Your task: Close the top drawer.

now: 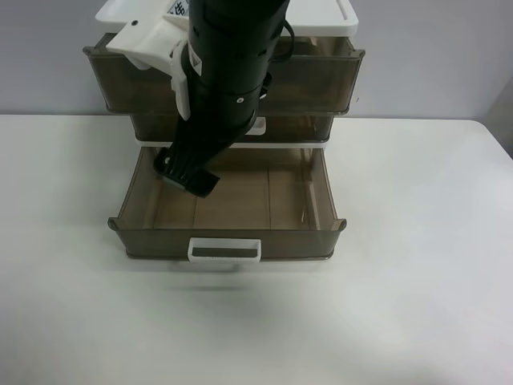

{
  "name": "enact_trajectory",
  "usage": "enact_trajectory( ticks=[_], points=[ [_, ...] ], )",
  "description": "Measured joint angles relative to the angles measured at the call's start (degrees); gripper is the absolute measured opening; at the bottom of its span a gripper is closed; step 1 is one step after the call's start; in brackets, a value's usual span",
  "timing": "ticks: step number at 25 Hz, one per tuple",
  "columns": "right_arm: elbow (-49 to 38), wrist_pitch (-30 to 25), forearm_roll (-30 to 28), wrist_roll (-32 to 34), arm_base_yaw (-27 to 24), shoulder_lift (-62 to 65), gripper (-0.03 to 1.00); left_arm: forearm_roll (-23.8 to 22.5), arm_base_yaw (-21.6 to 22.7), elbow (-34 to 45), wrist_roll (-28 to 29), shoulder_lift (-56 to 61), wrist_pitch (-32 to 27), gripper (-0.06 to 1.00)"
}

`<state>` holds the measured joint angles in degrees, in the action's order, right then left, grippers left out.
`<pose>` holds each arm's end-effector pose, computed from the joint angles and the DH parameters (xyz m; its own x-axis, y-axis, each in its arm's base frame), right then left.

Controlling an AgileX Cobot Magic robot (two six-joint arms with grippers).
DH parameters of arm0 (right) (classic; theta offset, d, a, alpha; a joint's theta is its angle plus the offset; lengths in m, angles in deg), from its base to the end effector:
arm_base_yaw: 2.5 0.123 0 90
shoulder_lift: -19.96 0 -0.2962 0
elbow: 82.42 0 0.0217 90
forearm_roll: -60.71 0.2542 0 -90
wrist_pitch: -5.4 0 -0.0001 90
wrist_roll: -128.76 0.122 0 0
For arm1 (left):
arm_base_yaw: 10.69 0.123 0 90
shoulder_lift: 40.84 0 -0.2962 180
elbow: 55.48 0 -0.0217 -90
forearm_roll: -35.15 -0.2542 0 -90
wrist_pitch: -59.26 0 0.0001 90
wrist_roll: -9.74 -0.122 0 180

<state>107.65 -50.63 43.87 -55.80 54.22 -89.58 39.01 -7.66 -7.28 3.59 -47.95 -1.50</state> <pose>0.2465 0.3221 0.2749 -0.2950 -0.8822 -0.3671 -0.8525 0.4165 -0.3159 0.0125 -0.0065 0.2687 -0.4368 0.0512 -0.8981 0.0325 0.9986 0.0411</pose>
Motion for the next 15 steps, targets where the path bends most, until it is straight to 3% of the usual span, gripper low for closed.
enact_trajectory(
  ticks=[7,11,15],
  points=[
    [0.0,4.7,4.3,-1.0,-5.6,0.0,0.99,0.0,0.0,0.0,0.0,0.0,0.0,0.99],
    [0.0,9.0,3.9,-1.4,-9.2,-0.3,0.99,0.0,0.0,0.0,0.0,0.0,0.0,0.99],
    [0.0,9.7,5.8,-1.4,-10.5,-1.0,0.99,0.0,0.0,0.0,0.0,0.0,0.0,0.99]
  ],
)
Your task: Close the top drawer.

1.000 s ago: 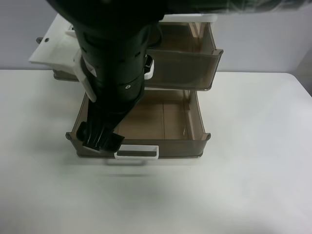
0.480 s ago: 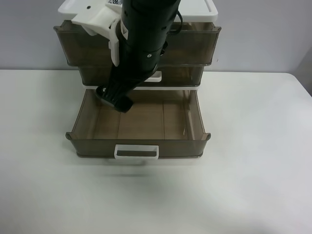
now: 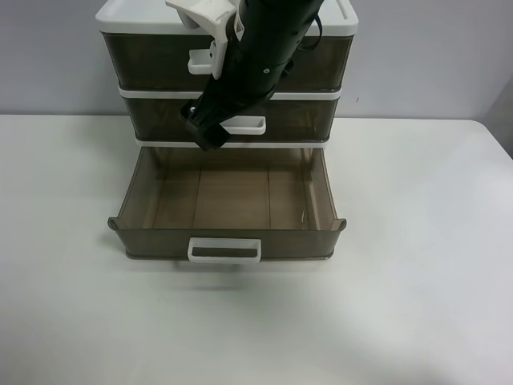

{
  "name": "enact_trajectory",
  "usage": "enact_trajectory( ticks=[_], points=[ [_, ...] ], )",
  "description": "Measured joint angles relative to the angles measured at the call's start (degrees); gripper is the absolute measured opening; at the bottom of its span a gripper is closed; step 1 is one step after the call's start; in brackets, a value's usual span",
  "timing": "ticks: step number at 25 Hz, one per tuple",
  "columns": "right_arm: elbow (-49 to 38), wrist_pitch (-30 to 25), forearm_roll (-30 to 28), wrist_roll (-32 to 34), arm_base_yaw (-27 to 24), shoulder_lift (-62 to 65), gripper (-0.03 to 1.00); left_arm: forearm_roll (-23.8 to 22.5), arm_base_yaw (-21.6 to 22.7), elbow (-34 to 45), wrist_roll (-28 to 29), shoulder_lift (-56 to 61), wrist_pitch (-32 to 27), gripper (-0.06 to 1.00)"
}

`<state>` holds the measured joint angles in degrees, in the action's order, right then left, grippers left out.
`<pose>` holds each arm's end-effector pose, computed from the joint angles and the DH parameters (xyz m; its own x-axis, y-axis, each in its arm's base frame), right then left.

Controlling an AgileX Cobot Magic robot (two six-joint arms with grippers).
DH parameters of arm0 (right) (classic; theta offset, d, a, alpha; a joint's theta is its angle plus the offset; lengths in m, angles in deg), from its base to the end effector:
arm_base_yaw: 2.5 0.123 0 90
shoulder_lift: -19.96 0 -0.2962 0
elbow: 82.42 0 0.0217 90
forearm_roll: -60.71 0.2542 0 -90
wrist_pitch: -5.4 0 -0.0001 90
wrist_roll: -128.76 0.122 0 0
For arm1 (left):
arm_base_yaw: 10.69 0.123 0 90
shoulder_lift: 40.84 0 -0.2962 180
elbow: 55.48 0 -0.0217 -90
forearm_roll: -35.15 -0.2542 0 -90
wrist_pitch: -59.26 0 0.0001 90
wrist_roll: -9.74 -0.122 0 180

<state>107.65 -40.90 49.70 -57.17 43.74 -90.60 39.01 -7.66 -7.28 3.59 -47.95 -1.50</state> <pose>0.3061 0.2953 0.2749 -0.4035 -0.7577 -0.5129 -0.7788 0.5786 -0.2421 0.0125 -0.0065 0.2687 -0.4368 0.0512 -0.8981 0.0325 0.9986 0.0411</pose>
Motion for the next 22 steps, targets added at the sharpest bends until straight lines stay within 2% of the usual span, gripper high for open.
enact_trajectory(
  ticks=[5,15,18,22],
  points=[
    [0.0,-1.0,1.4,-0.4,0.0,1.8,0.99,0.0,0.0,0.0,0.0,0.0,0.0,0.99],
    [1.6,-22.1,3.6,-1.0,1.4,23.5,0.99,0.0,0.0,0.0,0.0,0.0,0.0,0.99],
    [0.6,-23.0,3.8,-1.0,1.4,29.3,0.99,0.0,0.0,0.0,0.0,0.0,0.0,0.99],
    [-6.3,-23.2,3.8,-1.0,1.4,37.1,0.99,0.0,0.0,0.0,0.0,0.0,0.0,0.99]
  ],
)
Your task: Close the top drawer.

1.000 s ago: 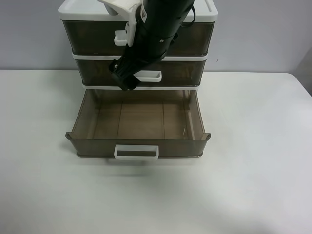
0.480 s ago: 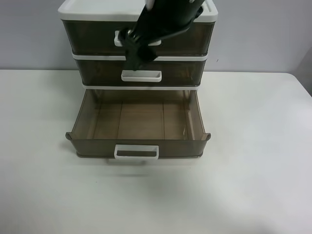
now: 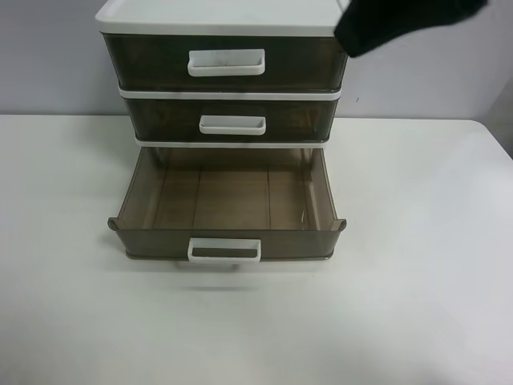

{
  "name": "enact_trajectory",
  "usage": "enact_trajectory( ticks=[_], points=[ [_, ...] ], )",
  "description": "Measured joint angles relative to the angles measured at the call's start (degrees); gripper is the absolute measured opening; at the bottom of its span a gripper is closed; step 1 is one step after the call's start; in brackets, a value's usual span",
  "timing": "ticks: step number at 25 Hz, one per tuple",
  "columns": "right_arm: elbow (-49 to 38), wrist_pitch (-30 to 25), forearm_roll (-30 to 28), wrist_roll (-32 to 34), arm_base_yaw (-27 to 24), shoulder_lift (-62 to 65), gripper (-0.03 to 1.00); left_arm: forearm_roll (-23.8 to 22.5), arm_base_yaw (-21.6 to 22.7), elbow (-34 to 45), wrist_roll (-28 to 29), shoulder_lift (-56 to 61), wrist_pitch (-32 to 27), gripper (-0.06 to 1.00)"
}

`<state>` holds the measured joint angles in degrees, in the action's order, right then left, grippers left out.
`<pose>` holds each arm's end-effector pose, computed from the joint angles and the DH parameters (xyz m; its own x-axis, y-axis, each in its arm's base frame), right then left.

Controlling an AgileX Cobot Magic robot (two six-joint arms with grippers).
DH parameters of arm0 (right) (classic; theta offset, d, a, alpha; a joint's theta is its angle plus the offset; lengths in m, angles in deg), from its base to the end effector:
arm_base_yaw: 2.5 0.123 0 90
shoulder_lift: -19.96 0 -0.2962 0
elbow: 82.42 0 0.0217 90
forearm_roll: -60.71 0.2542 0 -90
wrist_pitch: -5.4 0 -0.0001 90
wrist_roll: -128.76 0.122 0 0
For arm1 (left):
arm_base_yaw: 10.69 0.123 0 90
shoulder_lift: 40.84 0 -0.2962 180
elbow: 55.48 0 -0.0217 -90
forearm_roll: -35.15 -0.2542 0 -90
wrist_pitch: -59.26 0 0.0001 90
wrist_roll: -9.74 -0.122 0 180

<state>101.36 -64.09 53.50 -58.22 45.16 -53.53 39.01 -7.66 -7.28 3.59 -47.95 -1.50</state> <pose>0.1629 0.1574 0.4239 -0.3889 -0.6706 -0.6317 -0.7569 0.6235 -0.1959 0.0125 -0.0065 0.2687 -0.4368 0.0512 -0.8981 0.0325 0.9986 0.0411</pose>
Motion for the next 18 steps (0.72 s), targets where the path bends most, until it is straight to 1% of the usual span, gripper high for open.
enact_trajectory(
  ticks=[9,10,16,18],
  points=[
    [-24.1,-0.2,-0.2,0.7,0.0,24.4,0.99,0.0,0.0,0.0,0.0,0.0,0.0,0.99],
    [-24.1,-0.2,-0.2,0.7,0.0,24.4,0.99,0.0,0.0,0.0,0.0,0.0,0.0,0.99],
    [-38.1,-0.3,-0.1,5.8,-0.3,38.9,0.99,0.0,0.0,0.0,0.0,0.0,0.0,0.99],
    [-42.4,1.1,0.0,7.9,-2.9,44.2,0.99,0.0,0.0,0.0,0.0,0.0,0.0,0.99]
  ],
)
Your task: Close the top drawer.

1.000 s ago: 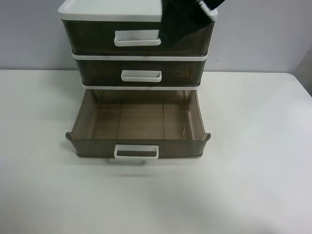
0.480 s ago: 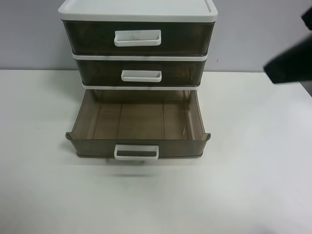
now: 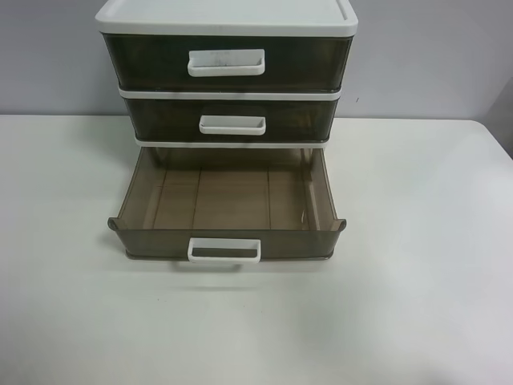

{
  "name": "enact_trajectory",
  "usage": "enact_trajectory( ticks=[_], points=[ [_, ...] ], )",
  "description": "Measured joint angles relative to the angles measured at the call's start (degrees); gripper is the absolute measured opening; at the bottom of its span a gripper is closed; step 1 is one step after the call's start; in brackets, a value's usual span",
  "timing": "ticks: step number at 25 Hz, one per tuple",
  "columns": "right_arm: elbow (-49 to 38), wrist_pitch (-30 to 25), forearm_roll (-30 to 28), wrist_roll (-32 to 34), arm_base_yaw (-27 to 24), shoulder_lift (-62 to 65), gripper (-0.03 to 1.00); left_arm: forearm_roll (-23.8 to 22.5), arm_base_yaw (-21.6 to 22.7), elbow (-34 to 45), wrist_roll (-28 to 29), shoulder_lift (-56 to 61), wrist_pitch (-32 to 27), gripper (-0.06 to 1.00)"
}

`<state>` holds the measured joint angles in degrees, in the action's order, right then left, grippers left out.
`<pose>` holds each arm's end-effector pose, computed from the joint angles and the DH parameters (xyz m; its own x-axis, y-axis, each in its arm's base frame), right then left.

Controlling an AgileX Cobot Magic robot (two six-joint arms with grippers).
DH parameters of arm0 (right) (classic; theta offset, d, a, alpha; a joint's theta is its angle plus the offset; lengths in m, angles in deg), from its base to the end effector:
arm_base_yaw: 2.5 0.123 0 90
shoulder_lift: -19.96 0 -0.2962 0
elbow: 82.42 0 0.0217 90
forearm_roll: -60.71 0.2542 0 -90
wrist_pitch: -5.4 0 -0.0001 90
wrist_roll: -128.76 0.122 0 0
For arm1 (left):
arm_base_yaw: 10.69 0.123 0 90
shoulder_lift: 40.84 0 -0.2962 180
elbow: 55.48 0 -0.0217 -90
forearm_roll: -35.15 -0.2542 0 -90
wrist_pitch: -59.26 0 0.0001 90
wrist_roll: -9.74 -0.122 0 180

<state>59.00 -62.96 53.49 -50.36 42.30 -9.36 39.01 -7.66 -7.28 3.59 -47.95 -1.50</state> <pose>0.0477 0.0273 0.2964 -0.4909 -0.5314 -0.6904 -0.6580 0.7455 -0.1059 0.0125 -0.0065 0.2687 -0.4368 0.0512 -0.8981 0.0325 0.9986 0.0411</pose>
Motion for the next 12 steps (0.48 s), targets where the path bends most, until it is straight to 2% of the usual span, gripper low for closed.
enact_trajectory(
  ticks=[5,9,12],
  points=[
    [-9.0,5.4,0.0,1.4,-13.5,12.3,0.99,0.0,0.0,0.0,0.0,0.0,0.0,0.99],
    [-10.0,6.8,0.0,1.4,-25.1,20.8,0.99,0.0,0.0,0.0,0.0,0.0,0.0,0.99],
    [-10.0,6.8,0.0,1.4,-29.9,22.0,0.99,0.0,0.0,0.0,0.0,0.0,0.0,0.99]
  ],
)
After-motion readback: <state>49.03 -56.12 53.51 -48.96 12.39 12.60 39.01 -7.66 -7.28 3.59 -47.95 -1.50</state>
